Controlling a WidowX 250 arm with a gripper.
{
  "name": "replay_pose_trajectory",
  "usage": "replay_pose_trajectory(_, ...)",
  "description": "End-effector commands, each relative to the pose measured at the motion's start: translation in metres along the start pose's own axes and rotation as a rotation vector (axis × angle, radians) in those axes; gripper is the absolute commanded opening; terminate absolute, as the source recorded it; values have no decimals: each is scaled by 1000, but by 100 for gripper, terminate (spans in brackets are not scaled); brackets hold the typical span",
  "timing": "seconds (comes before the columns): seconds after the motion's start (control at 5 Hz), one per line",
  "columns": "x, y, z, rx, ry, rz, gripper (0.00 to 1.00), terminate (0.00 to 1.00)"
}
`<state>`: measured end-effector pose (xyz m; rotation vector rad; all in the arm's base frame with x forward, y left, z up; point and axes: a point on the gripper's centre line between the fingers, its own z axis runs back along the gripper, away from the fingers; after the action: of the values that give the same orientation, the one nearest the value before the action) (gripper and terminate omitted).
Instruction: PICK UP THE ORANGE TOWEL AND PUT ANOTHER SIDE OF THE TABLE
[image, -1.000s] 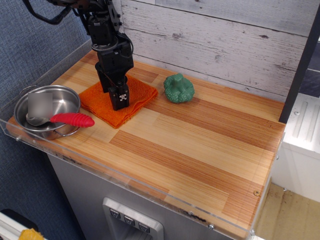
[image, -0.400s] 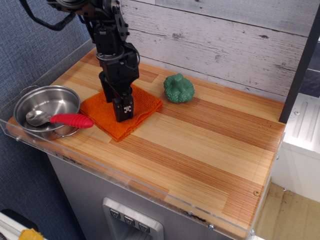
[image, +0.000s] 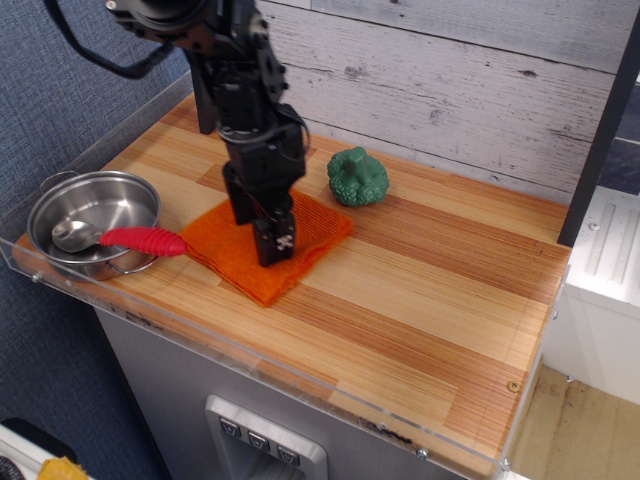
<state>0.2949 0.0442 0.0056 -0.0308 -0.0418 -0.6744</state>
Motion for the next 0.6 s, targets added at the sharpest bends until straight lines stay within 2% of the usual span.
replay_pose_trajectory(0.0, 19, -33, 0, -9, -10, -15, 100, 0)
replay_pose_trajectory(0.4, 34, -62, -3, -42, -9, 11, 100, 0)
